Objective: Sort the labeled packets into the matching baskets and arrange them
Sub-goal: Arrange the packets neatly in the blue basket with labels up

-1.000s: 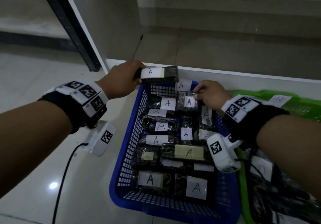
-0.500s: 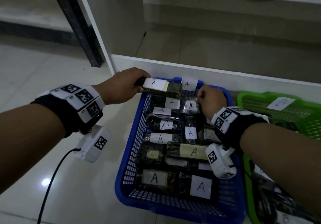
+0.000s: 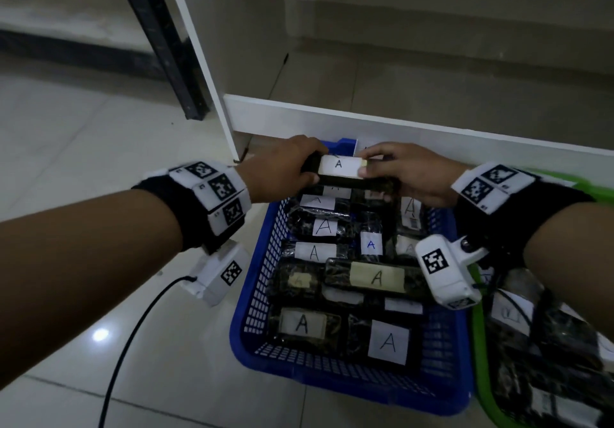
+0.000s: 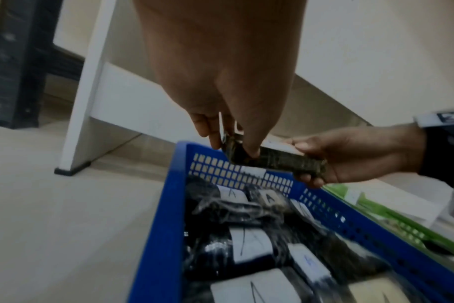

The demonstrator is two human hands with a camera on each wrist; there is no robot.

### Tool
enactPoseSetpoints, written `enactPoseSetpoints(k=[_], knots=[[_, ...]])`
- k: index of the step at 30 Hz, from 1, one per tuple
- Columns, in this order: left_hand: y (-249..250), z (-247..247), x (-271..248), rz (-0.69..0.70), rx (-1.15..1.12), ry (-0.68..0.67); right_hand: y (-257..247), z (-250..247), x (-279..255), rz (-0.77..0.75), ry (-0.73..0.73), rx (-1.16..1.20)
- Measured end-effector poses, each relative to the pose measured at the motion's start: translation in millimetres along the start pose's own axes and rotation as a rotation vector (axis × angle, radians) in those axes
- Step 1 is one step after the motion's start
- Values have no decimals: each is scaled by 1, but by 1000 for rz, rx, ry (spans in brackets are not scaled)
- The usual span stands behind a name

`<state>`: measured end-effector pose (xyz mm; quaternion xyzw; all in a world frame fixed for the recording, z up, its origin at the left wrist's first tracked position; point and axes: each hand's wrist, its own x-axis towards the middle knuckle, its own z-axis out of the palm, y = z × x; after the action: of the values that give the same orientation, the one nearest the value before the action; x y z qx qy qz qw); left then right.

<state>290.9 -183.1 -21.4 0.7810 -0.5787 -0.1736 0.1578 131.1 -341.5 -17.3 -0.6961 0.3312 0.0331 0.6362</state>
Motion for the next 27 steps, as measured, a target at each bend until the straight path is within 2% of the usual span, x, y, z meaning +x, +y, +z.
enactPoseSetpoints(k=[3,4,7,12,15,20,22,27], knots=[[5,19,-1,-64,-121,-72,8,-16,-5,11,83,7],[4,25,-2,-63,-73,-140,11,-22,-8,14,123,11],[5,37,-3,-22,302,-348,20,-40,-15,20,270,-3],[14,41,4,-57,347,-365,36,-62,-31,8,434,-113],[18,40,12,-105,348,-388,39,-65,-39,4,427,-89],[22,34,20,-100,282,-287,45,-62,-46,29,294,-106],[23,31,23,-73,264,-261,47,-62,-46,26,286,-121],[21,28,28,-106,320,-422,49,-63,-47,27,308,-120]])
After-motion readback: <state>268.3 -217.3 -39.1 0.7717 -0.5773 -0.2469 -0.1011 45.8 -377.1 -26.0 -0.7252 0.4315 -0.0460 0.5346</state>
